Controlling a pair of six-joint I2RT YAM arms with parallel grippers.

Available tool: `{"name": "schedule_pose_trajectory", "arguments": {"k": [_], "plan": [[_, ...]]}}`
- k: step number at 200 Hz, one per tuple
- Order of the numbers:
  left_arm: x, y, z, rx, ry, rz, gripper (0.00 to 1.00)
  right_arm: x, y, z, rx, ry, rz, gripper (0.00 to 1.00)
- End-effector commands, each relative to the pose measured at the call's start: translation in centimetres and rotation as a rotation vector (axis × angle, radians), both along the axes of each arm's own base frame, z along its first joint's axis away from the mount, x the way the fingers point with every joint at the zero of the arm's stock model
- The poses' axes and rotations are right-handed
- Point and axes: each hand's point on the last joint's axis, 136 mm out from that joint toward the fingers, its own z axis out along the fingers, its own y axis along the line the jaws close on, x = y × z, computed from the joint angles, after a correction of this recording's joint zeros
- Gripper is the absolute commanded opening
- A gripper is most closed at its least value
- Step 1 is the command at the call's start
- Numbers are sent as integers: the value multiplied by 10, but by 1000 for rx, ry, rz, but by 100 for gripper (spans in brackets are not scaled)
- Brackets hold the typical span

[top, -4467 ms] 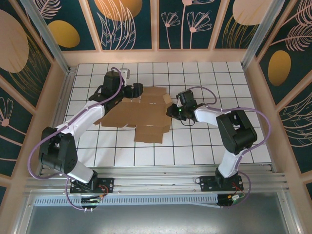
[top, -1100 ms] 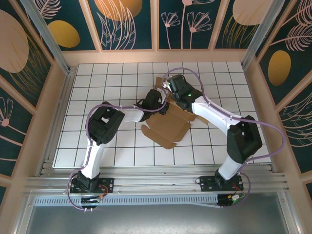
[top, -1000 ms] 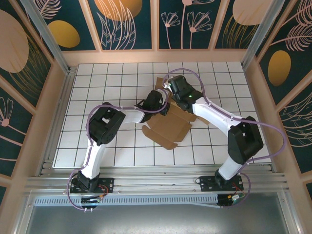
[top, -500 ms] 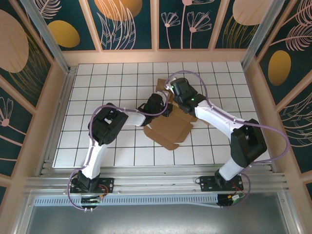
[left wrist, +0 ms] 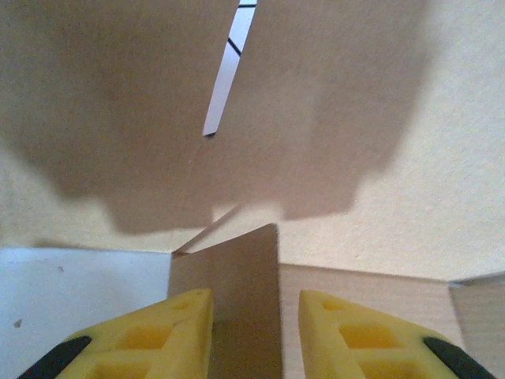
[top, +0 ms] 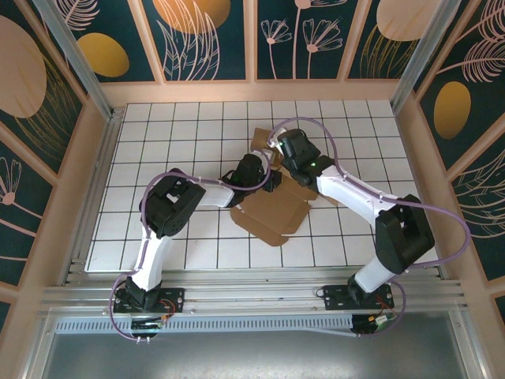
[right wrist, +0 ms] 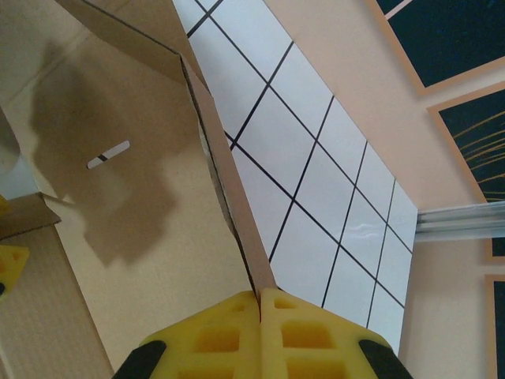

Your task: Fold the paper box

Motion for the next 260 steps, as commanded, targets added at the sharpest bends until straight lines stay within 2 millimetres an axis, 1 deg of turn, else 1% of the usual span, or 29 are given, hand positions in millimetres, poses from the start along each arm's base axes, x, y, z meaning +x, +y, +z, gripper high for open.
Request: {"name": "schedule_pose_trajectory", "arguments": {"k": [1, 24, 25, 46, 58, 61, 69, 73, 77, 91, 102, 112, 122, 132, 135, 138, 149, 162, 168, 169, 185, 189, 191, 207, 211, 214, 229, 244, 260], "plan": [[-5, -4, 48, -98, -30, -20, 35, 1, 2, 17, 77, -53, -4, 0], [-4, 11, 72, -138, -43, -3, 40, 0, -2, 17, 70, -62, -8, 0], [-4, 11, 76, -142, -47, -3, 40, 0, -2, 17, 70, -64, -7, 0], [-3, 27, 95, -158, -62, 13, 43, 1, -5, 17, 46, -76, -9, 0], [-1, 42, 109, -166, -84, 34, 44, 1, -6, 17, 36, -81, -7, 0], [-1, 46, 109, -162, -85, 40, 45, 1, -6, 18, 34, -82, -5, 0], [2, 57, 118, -152, -104, 53, 46, 0, -6, 19, 31, -87, 1, 0], [5, 65, 119, -135, -112, 65, 47, 0, -6, 19, 29, -88, 6, 0], [7, 72, 124, -121, -126, 76, 48, 0, -6, 21, 26, -93, 10, 0], [19, 99, 129, -30, -170, 110, 49, -2, -5, 21, 7, -98, 38, 0], [29, 116, 128, 45, -198, 105, 50, -3, -5, 22, -9, -102, 54, 0], [35, 122, 126, 81, -209, 40, 54, -3, -6, 20, -31, -99, 63, 0], [39, 122, 124, 89, -203, -53, 58, -3, -7, 18, -53, -92, 66, 0], [43, 118, 117, 97, -182, -148, 60, -2, -8, 15, -73, -87, 63, 0], [44, 117, 112, 105, -167, -170, 60, -2, -8, 15, -78, -86, 62, 0], [46, 117, 112, 110, -163, -186, 61, -2, -9, 15, -82, -87, 60, 0], [56, 114, 98, 144, -132, -238, 61, -2, -8, 13, -99, -84, 61, 0], [67, 110, 87, 159, -107, -291, 62, -1, -8, 12, -114, -83, 63, 0], [70, 106, 87, 151, -108, -323, 62, -2, -6, 12, -118, -81, 68, 0], [70, 106, 84, 150, -102, -329, 62, -2, -6, 11, -119, -80, 69, 0], [76, 94, 83, 100, -101, -406, 63, -1, -5, 12, -114, -78, 70, 0], [78, 91, 86, 87, -105, -423, 63, -1, -3, 12, -110, -80, 72, 0], [79, 90, 84, 83, -100, -430, 63, -1, -4, 12, -108, -80, 71, 0], [89, 81, 76, 62, -61, -468, 64, -1, 0, 12, -90, -78, 79, 0], [91, 79, 77, 54, -55, -480, 64, -1, 1, 12, -86, -79, 80, 0], [91, 78, 71, 49, -41, -485, 64, 0, 1, 12, -84, -79, 79, 0], [95, 72, 66, 22, -21, -510, 64, 1, 2, 11, -83, -75, 80, 0], [99, 70, 59, 18, 3, -507, 61, 2, 3, 10, -83, -71, 81, 0], [99, 70, 53, 16, 25, -500, 54, 2, 4, 9, -82, -72, 80, 0]]}}
